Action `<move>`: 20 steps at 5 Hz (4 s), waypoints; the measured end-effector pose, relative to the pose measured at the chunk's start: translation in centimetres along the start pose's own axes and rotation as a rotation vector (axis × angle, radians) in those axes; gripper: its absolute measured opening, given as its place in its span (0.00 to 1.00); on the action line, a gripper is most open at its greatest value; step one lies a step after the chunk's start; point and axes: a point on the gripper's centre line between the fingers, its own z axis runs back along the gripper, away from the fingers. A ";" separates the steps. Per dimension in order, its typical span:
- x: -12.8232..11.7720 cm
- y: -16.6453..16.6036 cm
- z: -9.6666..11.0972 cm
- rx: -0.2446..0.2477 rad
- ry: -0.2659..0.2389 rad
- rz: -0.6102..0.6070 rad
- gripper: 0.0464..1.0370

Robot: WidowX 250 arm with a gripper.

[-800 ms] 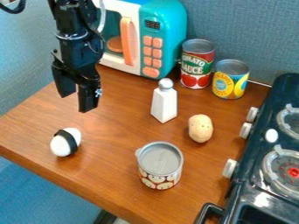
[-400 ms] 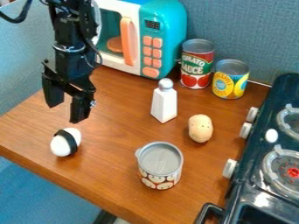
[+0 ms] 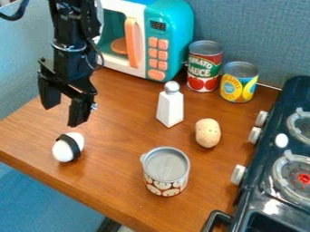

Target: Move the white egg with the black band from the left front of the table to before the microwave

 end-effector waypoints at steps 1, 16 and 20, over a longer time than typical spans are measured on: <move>-0.2 -0.1 -0.4 -0.001 0.013 0.006 0.96; 13.4 3.1 -5.6 -0.089 -0.191 0.240 0.67; 12.0 3.3 -6.2 -0.113 -0.177 0.345 0.96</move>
